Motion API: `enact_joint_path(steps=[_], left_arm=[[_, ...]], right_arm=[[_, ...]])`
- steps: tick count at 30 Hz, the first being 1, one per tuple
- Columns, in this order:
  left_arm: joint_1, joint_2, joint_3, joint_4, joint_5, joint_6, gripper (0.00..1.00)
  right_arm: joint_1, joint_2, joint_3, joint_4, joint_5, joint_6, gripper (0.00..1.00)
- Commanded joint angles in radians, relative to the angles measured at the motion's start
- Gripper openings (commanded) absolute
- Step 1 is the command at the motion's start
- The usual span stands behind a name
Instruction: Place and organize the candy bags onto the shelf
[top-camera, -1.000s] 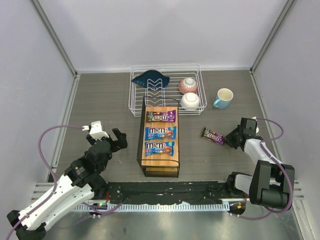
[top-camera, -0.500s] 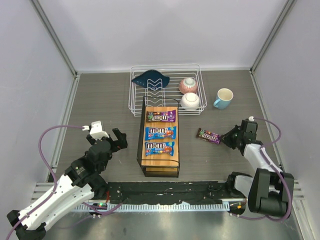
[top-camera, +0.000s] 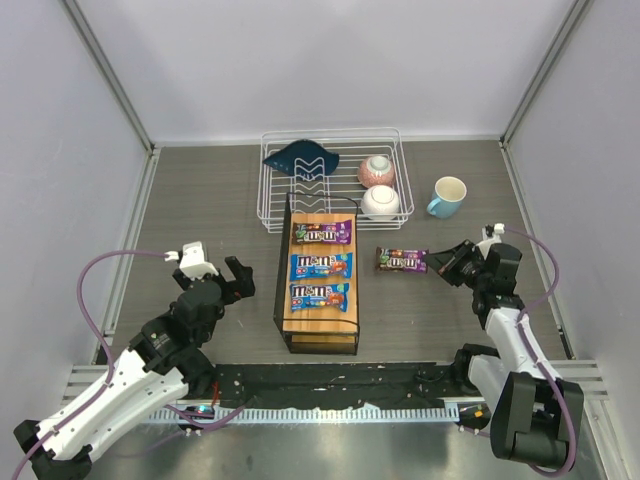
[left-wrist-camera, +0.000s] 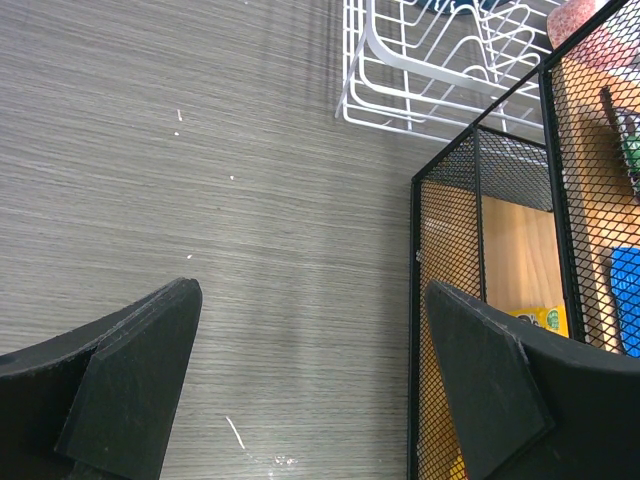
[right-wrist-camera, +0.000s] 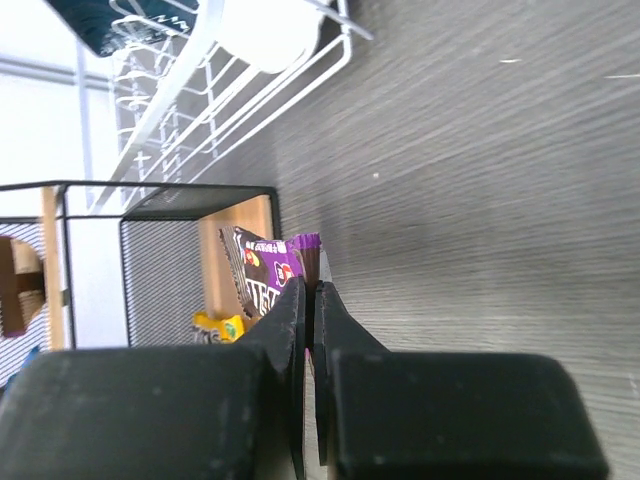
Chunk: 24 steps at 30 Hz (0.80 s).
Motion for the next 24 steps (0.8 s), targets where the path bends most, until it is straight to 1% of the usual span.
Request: enact_joint_path(steps=[1,6,8,10,13,17,24], left_arm=[[-0.004,0.003,0.006,0.033,-0.004,0.014,1.0],[-0.004,0.004,0.006,0.033,-0.004,0.014,1.0],[-0.004,0.003,0.008,0.033,-0.004,0.014,1.0],[-0.004,0.004,0.006,0.034,-0.005,0.014,1.0],[-0.004,0.003,0.006,0.033,-0.007,0.015,1.0],[-0.004,0.004,0.006,0.034,-0.007,0.015,1.0],[-0.004,0.001,0.005,0.033,-0.008,0.014,1.0]], right_arm=[[-0.002,-0.008,-0.023,0.238,-0.131,0.115,0.01],[0.001,0.052,-0.03,0.339,-0.172,0.168,0.01],[0.004,0.07,-0.027,0.35,-0.169,0.178,0.01],[0.025,0.079,-0.015,0.322,-0.142,0.161,0.01],[0.073,0.092,0.016,0.278,-0.088,0.121,0.01],[0.142,0.13,0.045,0.285,-0.034,0.115,0.01],[0.246,0.222,0.054,0.411,0.016,0.178,0.01]])
